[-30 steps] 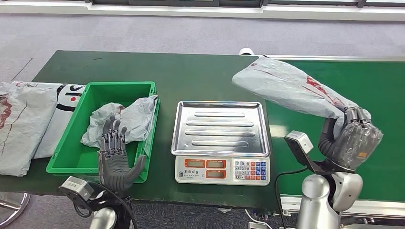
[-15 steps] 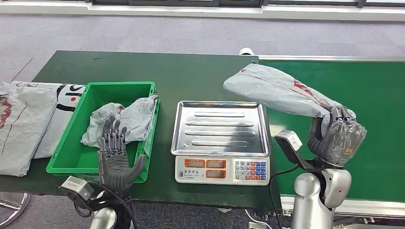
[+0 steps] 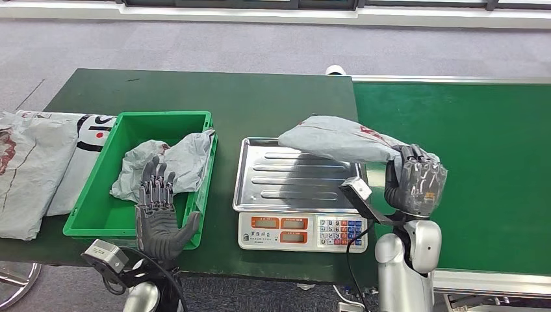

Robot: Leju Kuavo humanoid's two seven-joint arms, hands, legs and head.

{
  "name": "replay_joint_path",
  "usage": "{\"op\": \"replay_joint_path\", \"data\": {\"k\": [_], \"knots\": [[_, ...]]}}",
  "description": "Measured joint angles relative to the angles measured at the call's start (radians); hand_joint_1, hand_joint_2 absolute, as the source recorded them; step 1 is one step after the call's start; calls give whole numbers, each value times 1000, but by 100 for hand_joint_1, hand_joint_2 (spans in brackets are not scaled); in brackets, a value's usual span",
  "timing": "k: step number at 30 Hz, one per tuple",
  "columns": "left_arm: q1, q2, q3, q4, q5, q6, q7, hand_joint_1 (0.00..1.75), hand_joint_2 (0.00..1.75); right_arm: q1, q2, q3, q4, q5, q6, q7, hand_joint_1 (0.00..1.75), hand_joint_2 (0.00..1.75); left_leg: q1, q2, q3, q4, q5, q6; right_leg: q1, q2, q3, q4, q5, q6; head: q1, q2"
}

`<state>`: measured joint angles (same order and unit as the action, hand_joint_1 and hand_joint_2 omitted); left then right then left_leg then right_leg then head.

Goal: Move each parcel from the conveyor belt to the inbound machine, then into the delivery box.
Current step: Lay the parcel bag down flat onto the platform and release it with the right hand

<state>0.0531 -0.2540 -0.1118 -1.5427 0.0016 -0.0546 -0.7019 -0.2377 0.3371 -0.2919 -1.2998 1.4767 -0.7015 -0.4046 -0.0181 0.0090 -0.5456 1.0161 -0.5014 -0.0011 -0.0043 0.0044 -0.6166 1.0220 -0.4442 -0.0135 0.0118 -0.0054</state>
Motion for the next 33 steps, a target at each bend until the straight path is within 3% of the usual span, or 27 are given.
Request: {"op": "replay_joint_path", "data": {"k": [17, 25, 26, 29, 30, 33], "knots": [[-18, 0, 0, 24, 7, 3, 0, 0, 175, -30, 0, 192, 258, 34, 0, 97, 175, 175, 0, 0, 0, 0, 0, 0, 0, 0, 0, 0, 0, 0, 0, 0], [-18, 0, 0, 27, 6, 9, 0, 0, 175, -41, 1, 227, 329, 34, 0, 110, 175, 175, 0, 0, 0, 0, 0, 0, 0, 0, 0, 0, 0, 0, 0, 0], [-18, 0, 0, 27, 6, 12, 0, 0, 175, -44, 1, 230, 341, 34, 0, 118, 168, 175, 0, 0, 0, 0, 0, 0, 0, 0, 0, 0, 0, 0, 0, 0], [-18, 0, 0, 27, 6, 20, 0, 0, 175, -63, 2, 241, 397, 23, 0, 137, 38, 175, 0, 1, 0, 0, 0, 0, 0, 0, 0, 0, 0, 0, 0, 0], [-18, 0, 0, 27, 6, 23, 0, 0, 175, -74, 2, 243, 426, 14, 0, 141, 0, 131, 0, 1, 0, 0, 0, 0, 0, 0, 0, 0, 0, 0, 0, 0], [-18, 0, -1, 27, 6, 30, 0, 0, 175, -111, 2, 245, 531, -33, 0, 134, 0, 0, 0, 1, 0, 0, 1, 0, 0, 0, 0, 0, 0, -1, 0, 0]]}}
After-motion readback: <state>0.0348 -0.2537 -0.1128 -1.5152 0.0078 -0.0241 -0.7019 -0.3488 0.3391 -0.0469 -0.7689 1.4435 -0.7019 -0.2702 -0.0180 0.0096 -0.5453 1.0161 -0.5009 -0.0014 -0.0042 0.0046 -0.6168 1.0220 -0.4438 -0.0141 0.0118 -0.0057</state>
